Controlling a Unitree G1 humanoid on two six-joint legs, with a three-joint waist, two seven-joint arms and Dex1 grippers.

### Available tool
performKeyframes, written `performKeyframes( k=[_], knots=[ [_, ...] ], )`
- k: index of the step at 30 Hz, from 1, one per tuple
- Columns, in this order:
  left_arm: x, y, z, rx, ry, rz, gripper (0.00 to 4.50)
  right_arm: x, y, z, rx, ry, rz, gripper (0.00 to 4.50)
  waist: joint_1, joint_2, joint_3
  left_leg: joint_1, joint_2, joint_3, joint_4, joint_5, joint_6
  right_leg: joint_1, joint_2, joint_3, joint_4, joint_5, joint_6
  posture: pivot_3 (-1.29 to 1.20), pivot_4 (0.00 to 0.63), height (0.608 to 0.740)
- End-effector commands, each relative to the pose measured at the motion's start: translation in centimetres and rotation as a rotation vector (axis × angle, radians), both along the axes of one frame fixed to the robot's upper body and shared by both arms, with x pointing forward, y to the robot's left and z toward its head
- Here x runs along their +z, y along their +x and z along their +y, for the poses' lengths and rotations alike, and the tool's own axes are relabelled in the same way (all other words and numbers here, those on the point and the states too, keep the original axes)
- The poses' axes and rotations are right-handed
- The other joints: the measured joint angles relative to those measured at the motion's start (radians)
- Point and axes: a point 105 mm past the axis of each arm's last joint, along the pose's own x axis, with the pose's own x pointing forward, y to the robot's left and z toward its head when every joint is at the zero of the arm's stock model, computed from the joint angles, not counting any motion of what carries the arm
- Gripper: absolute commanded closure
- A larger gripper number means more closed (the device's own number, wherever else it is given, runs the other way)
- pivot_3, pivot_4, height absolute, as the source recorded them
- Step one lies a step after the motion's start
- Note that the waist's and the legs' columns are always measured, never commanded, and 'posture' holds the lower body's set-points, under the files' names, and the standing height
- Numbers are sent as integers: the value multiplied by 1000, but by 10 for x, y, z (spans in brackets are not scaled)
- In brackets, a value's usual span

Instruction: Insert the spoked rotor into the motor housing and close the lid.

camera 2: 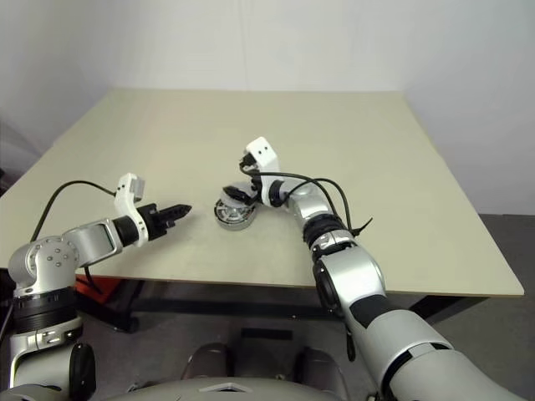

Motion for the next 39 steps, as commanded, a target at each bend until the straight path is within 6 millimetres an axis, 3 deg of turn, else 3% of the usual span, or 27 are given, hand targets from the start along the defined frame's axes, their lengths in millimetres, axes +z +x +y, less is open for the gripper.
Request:
performKeyframes(
  k=[1, 39],
  knots=[
    [14, 1, 0, 1, 5, -61, 4500, 7, 0, 4, 15, 8, -31, 43, 0, 0, 0, 0, 0, 0, 0, 0, 0, 0, 0, 0, 0, 0, 0, 0, 0, 740],
    [19, 4, 5, 20, 20, -78, 4500, -21, -9, 0, 15, -43, 31, 43, -17, 0, 0, 0, 0, 0, 0, 0, 0, 0, 0, 0, 0, 0, 0, 0, 0, 740]
  ],
)
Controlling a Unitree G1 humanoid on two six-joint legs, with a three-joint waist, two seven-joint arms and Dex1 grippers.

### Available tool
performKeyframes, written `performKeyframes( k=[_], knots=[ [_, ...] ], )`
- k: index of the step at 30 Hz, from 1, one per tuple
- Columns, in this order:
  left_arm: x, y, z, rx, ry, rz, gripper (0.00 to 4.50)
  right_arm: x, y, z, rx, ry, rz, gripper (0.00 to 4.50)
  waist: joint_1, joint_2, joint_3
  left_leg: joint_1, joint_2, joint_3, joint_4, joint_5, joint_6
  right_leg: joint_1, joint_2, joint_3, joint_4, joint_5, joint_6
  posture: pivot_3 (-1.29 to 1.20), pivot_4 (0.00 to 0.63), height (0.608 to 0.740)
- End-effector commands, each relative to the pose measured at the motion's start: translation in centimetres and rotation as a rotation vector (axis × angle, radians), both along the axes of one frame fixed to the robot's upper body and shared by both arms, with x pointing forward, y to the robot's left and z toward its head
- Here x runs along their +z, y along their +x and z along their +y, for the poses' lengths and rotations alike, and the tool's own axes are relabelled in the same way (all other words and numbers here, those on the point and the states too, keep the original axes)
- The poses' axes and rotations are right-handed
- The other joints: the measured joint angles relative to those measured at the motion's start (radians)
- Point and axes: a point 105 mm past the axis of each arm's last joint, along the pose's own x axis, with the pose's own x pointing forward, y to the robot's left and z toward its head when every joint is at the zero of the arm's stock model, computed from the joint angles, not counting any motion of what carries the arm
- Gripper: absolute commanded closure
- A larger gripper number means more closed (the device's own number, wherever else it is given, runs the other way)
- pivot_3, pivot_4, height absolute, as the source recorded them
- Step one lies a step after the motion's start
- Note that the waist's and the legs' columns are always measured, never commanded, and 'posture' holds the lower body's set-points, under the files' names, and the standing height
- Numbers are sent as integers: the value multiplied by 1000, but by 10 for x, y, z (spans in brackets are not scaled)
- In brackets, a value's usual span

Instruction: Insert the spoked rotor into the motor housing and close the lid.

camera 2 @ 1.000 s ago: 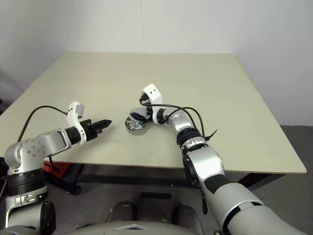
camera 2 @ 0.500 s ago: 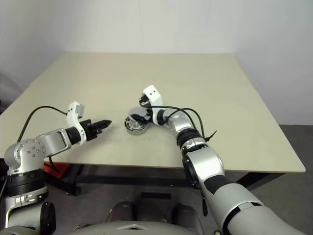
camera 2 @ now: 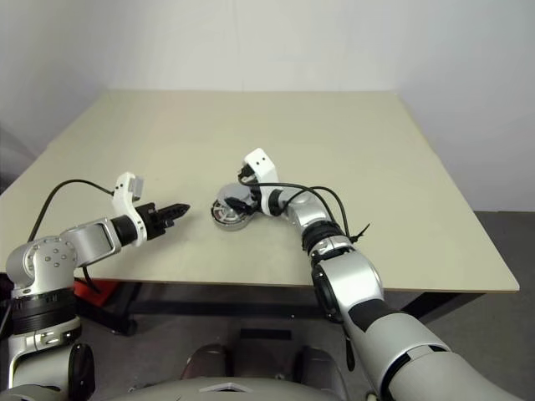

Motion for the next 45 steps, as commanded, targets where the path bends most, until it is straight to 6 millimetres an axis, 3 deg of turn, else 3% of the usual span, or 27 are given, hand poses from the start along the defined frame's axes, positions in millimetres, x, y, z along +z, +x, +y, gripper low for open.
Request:
performKeyframes(
  k=[1, 5, 6, 25, 35, 45],
  knots=[
    [18, 4, 3, 8, 7, -73, 4500, 4, 1, 0, 6, 11, -21, 210, 0, 0, 0, 0, 0, 0, 0, 0, 0, 0, 0, 0, 0, 0, 0, 0, 0, 740],
    [18, 4, 4, 11, 8, -75, 4500, 5, 1, 0, 6, 10, -26, 1327, 0, 0, 0, 0, 0, 0, 0, 0, 0, 0, 0, 0, 0, 0, 0, 0, 0, 740],
    [18, 5, 4, 11, 8, -75, 4500, 5, 1, 0, 6, 9, -26, 1421, 0, 0, 0, 0, 0, 0, 0, 0, 0, 0, 0, 0, 0, 0, 0, 0, 0, 740],
    [18, 4, 7, 1, 8, -75, 4500, 26, 0, -10, 55, 128, -53, 1419, 1, 0, 0, -1, 0, 0, 0, 0, 1, 0, 0, 0, 0, 0, 0, 0, 0, 740],
    [18, 3, 9, 5, 12, -71, 4500, 31, -16, -3, 189, 135, -130, 1419, 0, 0, 0, -1, 0, 0, 0, 0, 1, 0, 0, 0, 0, 0, 0, 0, 0, 740],
    [13, 12, 37, 122, 86, -45, 4500, 28, -21, 1, 242, 37, -194, 1419, -1, 0, 0, 0, 0, 0, 0, 0, 1, 0, 0, 0, 0, 0, 0, 0, 0, 740]
  ],
)
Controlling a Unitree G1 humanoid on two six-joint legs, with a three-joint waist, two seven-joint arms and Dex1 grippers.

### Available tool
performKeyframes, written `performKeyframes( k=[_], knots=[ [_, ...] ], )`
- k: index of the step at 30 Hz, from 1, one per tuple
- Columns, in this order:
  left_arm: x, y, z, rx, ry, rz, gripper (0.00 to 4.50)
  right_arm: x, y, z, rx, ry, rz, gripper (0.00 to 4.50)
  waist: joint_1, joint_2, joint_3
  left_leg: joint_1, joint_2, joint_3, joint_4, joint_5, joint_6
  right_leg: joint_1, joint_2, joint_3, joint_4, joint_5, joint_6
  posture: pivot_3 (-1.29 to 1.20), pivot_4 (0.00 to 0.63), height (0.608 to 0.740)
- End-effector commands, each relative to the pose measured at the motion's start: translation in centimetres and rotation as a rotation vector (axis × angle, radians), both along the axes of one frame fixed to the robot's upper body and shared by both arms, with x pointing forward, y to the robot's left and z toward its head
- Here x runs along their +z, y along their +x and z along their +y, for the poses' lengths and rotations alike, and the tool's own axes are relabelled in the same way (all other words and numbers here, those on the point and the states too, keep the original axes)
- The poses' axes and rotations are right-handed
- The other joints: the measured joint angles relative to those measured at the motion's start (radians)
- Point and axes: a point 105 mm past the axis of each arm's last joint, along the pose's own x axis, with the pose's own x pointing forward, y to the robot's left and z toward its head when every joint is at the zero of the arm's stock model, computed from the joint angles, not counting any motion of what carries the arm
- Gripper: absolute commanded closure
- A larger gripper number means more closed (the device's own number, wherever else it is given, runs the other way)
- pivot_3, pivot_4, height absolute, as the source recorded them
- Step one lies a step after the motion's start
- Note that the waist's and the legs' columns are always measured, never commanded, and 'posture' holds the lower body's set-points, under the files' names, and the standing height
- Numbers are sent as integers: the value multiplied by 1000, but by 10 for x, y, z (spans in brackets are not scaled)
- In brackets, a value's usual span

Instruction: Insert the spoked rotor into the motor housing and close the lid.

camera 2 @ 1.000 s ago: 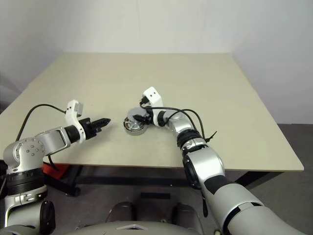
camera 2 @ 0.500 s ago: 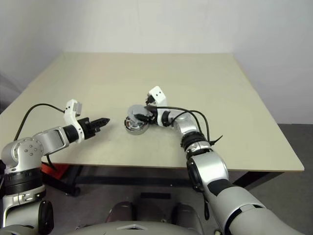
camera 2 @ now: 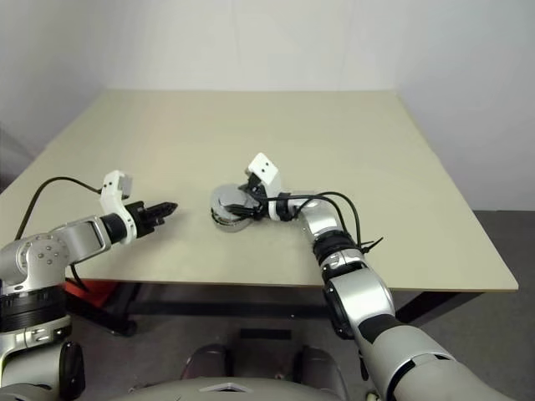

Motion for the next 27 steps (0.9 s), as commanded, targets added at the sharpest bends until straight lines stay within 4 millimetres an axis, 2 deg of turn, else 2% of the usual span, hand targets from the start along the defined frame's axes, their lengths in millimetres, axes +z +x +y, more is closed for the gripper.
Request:
performKeyframes(
  k=[1, 8, 11, 17, 23, 27],
  knots=[
    [16, 5, 9, 31, 11, -54, 4500, 20, 5, 6, 0, 28, -82, 1419, 0, 0, 0, 0, 0, 0, 0, 0, 0, 0, 0, 0, 0, 0, 0, 0, 0, 740],
    [12, 3, 4, 21, 10, -47, 4500, 16, 4, 8, 9, 11, -74, 1419, 0, 0, 0, 0, 0, 0, 0, 0, 0, 0, 0, 0, 0, 0, 0, 0, 0, 740],
    [12, 3, 4, 19, 8, -48, 4500, 9, -7, 8, 92, -15, -38, 1419, 0, 0, 0, 0, 0, 0, 0, 0, 0, 0, 0, 0, 0, 0, 0, 0, 0, 740],
    [13, 3, 3, 16, 4, -51, 4500, 5, -11, 5, 123, -39, -28, 1419, 0, 0, 0, 0, 0, 0, 0, 0, 1, 0, 0, 0, 0, 0, 0, 0, 0, 740],
    [14, 4, 2, 14, 1, -55, 4500, 5, -7, 5, 87, -45, -35, 1419, 1, 0, 0, 0, 0, 0, 0, 0, 1, 0, 0, 0, 0, 0, 0, 0, 0, 740],
    [14, 3, 2, 13, 1, -55, 4500, 9, 3, 3, 17, -51, -61, 1419, 1, 0, 0, 0, 0, 0, 0, 0, 1, 0, 0, 0, 0, 0, 0, 0, 0, 740]
  ],
)
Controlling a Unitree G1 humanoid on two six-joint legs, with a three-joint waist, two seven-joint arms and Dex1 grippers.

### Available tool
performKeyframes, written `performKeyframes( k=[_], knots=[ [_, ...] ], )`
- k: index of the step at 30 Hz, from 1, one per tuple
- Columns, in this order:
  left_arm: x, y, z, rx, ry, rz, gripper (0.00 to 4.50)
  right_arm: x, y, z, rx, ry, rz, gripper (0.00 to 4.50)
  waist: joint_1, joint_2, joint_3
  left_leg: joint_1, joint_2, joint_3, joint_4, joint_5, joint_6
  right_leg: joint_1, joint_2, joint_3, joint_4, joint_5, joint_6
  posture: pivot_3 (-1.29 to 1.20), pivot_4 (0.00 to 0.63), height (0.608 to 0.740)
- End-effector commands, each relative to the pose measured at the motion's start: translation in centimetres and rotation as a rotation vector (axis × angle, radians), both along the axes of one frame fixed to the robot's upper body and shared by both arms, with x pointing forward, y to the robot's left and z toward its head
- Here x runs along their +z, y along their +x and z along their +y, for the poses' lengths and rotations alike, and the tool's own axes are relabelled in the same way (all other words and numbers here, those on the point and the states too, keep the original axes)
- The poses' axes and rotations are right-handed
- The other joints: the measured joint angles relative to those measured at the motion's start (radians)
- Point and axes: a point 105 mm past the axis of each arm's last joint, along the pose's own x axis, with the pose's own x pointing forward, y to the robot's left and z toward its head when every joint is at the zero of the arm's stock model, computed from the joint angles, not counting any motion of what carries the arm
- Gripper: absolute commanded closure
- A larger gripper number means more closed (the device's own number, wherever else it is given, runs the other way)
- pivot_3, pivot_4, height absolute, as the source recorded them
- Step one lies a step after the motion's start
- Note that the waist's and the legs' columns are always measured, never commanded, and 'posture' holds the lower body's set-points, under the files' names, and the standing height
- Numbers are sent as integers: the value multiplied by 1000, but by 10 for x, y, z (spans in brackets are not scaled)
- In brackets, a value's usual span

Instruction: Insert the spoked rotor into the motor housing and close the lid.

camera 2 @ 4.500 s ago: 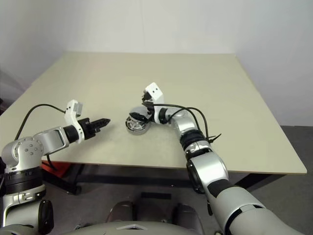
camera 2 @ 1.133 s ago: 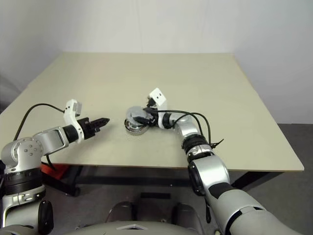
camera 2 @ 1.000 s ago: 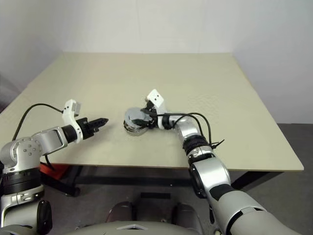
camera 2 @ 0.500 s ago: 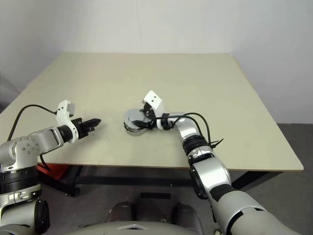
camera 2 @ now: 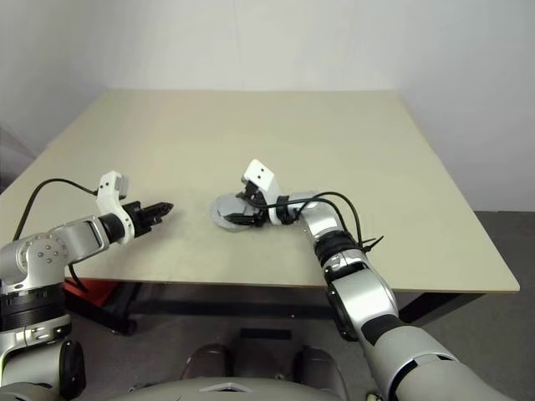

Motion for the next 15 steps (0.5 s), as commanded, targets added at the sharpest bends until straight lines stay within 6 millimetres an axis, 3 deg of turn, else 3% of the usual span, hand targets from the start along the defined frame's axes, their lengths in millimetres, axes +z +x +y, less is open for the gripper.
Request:
performKeyframes(
  k=[1, 15],
  knots=[
    [15, 3, 0, -2, 4, -62, 4500, 16, 11, 1, -41, 12, -64, 1419, 0, 0, 0, 0, 0, 0, 0, 0, 0, 0, 0, 0, 0, 0, 0, 0, 0, 740],
    [15, 2, -1, -4, 3, -65, 4500, 8, 9, -5, -31, -32, -52, 1419, 0, 0, 0, 0, 0, 0, 0, 0, 0, 0, 0, 0, 0, 0, 0, 0, 0, 740]
  ],
)
